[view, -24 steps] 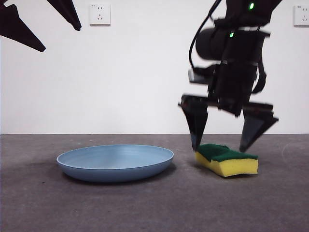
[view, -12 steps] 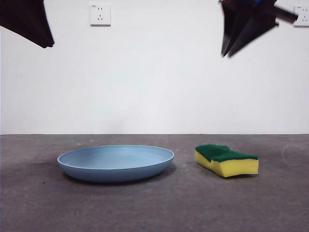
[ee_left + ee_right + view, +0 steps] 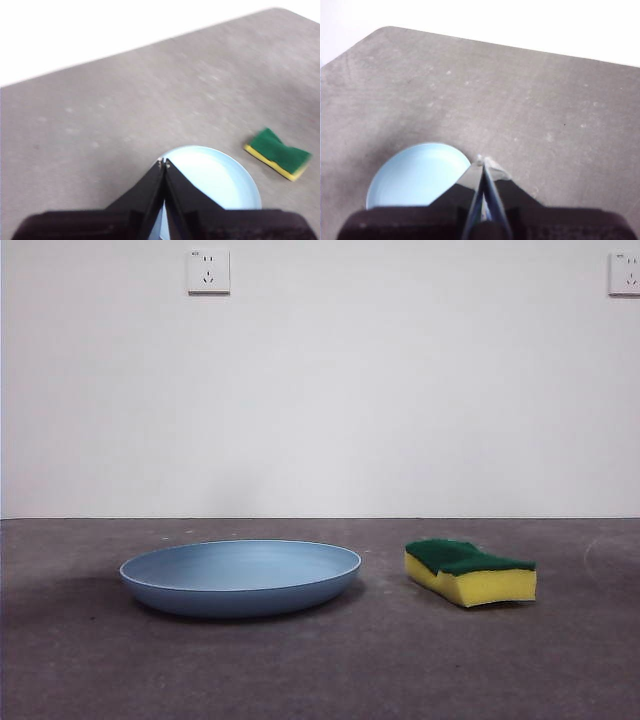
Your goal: Pick up the plate,pick up the cloth,clean the plate with the cloth
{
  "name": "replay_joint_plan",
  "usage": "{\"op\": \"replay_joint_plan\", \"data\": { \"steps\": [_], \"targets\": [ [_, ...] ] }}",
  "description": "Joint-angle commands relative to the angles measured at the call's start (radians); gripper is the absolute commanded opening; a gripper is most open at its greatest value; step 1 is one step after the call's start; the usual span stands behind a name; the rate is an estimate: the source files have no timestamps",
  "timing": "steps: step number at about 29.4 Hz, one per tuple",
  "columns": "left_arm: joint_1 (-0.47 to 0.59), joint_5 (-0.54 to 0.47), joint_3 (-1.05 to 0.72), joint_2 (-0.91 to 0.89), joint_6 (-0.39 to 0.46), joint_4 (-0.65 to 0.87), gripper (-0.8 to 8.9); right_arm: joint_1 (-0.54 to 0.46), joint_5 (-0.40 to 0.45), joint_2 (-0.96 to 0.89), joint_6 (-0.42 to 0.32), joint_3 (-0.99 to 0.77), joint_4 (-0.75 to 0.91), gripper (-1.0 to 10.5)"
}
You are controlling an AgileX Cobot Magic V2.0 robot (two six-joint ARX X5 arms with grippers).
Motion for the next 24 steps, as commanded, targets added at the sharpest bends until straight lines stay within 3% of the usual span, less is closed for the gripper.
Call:
{"op": "replay_joint_plan", "data": {
  "steps": [1,6,10,24],
  "targets": [
    [-0.014,-0.012,-0.112,-0.08,-0.007,0.075,-0.08,0.028,0.014,-0.05,-0.003,-0.127,0.081,-0.1],
    [-0.027,-0.01,-0.323,-0.193,-0.015,0.237,-0.08,0.035,0.015,-0.124,0.026,-0.335,0.244,-0.1],
    [-0.027,-0.009,-0.444,-0.226,-0.038,0.306,-0.08,0.034,0.064,-0.117,0.026,-0.38,0.254,0.0],
    [-0.026,-0.011,-0.46,-0.206,-0.058,0.262,-0.03,0.031,0.063,-0.11,0.026,-0.38,0.245,0.0]
  ]
}}
